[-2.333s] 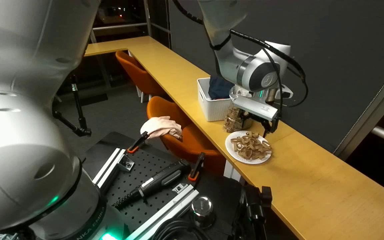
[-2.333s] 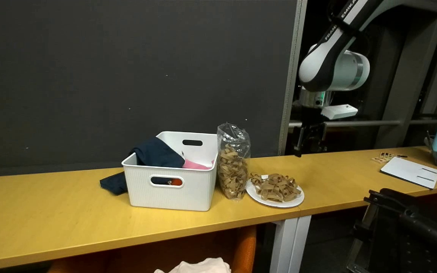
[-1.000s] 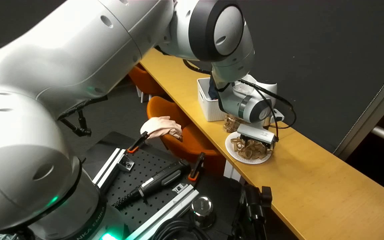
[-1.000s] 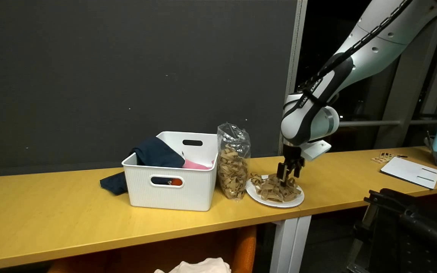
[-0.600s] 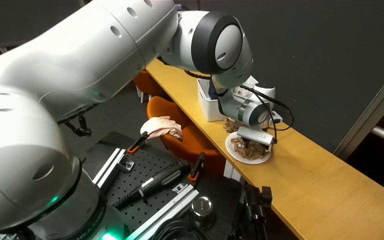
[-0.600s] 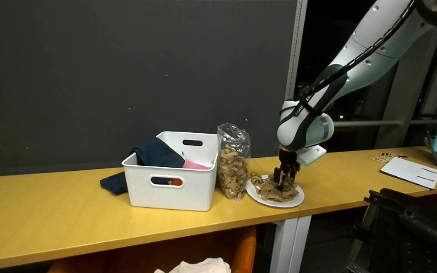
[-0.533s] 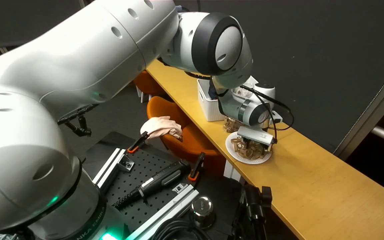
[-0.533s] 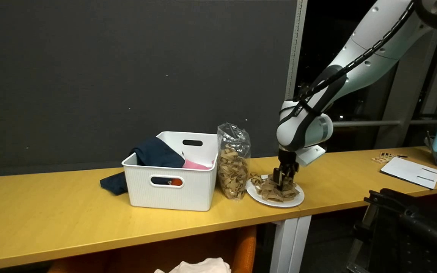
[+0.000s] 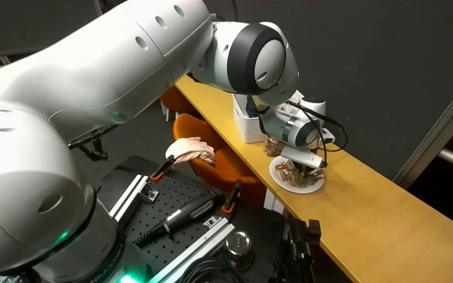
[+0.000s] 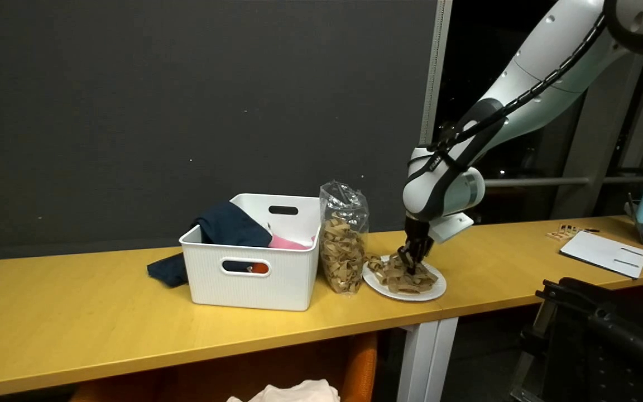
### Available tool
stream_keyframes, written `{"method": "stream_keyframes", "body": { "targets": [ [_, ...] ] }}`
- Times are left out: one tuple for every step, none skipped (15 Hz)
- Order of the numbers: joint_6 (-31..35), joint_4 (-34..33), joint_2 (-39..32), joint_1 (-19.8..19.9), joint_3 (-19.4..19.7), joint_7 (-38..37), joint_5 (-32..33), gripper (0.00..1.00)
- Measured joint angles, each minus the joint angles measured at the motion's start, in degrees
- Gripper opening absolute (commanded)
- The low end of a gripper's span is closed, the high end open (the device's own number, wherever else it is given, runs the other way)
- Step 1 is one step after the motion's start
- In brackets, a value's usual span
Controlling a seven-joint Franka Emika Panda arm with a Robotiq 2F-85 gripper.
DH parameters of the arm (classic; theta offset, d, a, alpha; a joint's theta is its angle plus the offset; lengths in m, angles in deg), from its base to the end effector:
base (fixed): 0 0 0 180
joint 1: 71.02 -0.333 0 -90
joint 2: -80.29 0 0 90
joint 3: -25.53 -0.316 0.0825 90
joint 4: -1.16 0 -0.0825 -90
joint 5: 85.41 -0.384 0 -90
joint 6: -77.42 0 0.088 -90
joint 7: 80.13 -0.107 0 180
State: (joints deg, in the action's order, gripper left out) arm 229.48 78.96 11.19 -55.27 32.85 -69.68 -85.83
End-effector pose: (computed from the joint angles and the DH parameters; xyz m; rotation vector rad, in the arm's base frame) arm 0.6531 -0.2595 -0.0023 2.9979 -0.2088 0.0924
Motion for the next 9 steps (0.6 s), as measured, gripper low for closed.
{"method": "stream_keyframes", "body": {
  "targets": [
    [0.0, -0.3, 0.0, 0.0, 0.0, -0.7, 0.0, 0.0],
    [0.0, -0.4, 0.2, -0.2, 0.0, -1.4, 0.0, 0.0],
    [0.0, -0.4, 0.4, -0.3, 0.0, -2.2, 0.0, 0.02],
    [0.0, -0.4, 0.9, -0.6, 0.0, -2.9, 0.0, 0.02],
    [0.0, -0.3, 1.7, -0.9, 0.0, -3.8, 0.0, 0.02],
    [0.0, 0.0, 2.8, -1.3, 0.0, -4.6, 0.0, 0.02],
    [-0.1, 0.3, 4.1, -1.7, 0.0, -5.4, 0.0, 0.02],
    [-0.1, 0.6, 5.8, -2.3, 0.0, -6.4, 0.0, 0.02],
    [-0.3, 0.8, 7.5, -2.8, 0.2, -7.3, 0.0, 0.02]
  ]
}}
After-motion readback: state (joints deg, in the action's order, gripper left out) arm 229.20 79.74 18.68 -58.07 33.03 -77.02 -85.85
